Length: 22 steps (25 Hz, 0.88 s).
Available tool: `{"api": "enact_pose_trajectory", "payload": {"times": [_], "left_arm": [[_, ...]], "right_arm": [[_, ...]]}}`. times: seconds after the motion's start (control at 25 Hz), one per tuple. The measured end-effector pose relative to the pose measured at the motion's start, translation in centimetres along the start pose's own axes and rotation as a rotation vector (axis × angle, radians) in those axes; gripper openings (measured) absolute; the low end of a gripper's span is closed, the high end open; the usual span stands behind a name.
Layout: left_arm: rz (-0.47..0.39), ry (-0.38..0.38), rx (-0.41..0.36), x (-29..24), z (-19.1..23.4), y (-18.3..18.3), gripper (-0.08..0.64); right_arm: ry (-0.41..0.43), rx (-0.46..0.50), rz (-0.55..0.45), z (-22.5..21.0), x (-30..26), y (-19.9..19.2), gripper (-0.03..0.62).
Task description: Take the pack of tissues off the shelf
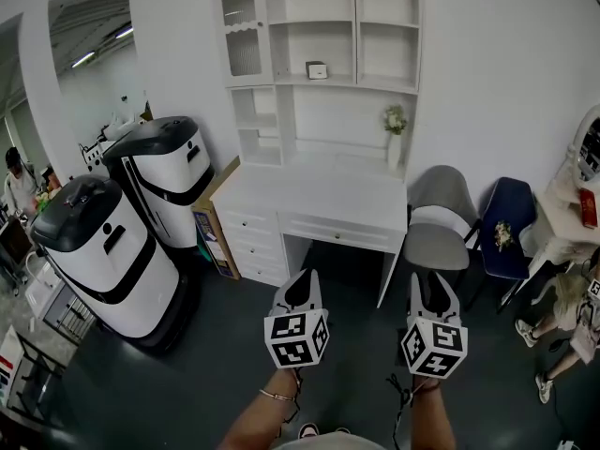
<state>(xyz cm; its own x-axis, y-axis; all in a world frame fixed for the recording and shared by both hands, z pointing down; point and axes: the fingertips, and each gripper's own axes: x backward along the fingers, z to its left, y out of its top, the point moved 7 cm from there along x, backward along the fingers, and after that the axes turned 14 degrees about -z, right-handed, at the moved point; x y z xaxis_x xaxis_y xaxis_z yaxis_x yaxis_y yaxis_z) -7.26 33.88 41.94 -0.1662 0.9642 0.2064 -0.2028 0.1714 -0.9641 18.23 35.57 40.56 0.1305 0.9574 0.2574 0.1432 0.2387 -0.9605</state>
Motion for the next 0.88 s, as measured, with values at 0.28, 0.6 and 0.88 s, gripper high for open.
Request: {"api": "enact_pose_trajectory", "payload": {"times": [0.28, 0.6, 0.88], "left_arm": [[-0.001, 0.018, 0.008, 0.0, 1.4, 0.2, 0.018], [0.004, -0.001, 0.016, -0.4, 3.2, 0.2, 0.018], [0.01, -0.039, 0.024, -0.7, 5.0, 0.0, 0.018]], "right_arm": [[-0.019, -0.025, -0.016, 0.0, -0.3, -0.4, 0.261], [-0.033, -0.022, -0.018, 1.5, -0.6, -0.9, 0.334], [-0.056, -0.014, -0.021, 2.8, -0.2, -1.5, 0.35]]}}
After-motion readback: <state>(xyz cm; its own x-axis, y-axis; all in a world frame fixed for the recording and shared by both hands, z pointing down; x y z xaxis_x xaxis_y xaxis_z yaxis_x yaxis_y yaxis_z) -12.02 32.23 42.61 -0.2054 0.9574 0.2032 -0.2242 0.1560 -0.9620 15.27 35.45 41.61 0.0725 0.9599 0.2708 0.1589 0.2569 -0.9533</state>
